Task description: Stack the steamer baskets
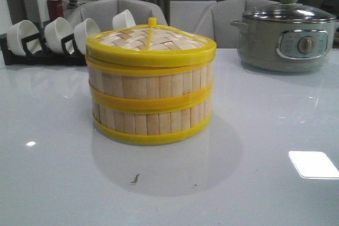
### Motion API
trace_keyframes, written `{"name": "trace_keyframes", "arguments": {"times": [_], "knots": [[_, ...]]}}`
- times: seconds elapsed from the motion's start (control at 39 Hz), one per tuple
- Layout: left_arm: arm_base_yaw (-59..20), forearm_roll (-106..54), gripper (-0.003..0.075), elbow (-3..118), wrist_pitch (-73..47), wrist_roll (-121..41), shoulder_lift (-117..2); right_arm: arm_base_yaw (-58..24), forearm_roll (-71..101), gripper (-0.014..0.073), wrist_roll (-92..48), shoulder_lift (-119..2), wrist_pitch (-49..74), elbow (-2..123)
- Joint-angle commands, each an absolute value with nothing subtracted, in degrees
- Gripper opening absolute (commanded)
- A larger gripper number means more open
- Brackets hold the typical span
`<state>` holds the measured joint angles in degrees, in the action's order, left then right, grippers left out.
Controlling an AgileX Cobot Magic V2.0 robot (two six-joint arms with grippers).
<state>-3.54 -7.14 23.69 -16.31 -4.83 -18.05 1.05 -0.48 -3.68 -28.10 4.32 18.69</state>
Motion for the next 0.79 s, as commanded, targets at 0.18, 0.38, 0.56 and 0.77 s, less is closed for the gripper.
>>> {"name": "trace_keyframes", "arguments": {"times": [0.18, 0.38, 0.56, 0.77], "knots": [[-0.6, -10.8, 0.0088, 9.4, 1.5, -4.5, -6.8, 1.4, -0.7, 0.005, -3.7, -28.0, -0.3, 20.2], [-0.6, -13.7, 0.0088, 0.0, 4.2, -4.5, -0.4, 1.4, -0.7, 0.005, -3.7, -28.0, -0.3, 20.2], [-0.6, -13.1, 0.0088, -0.3, 1.3, -4.9, 1.1, 1.4, -0.7, 0.005, -3.7, -28.1, -0.4, 20.2], [-0.6, -12.9, 0.0088, -0.3, 1.3, -4.9, 0.8, 1.4, -0.7, 0.005, -3.7, -28.1, -0.4, 20.2]]}}
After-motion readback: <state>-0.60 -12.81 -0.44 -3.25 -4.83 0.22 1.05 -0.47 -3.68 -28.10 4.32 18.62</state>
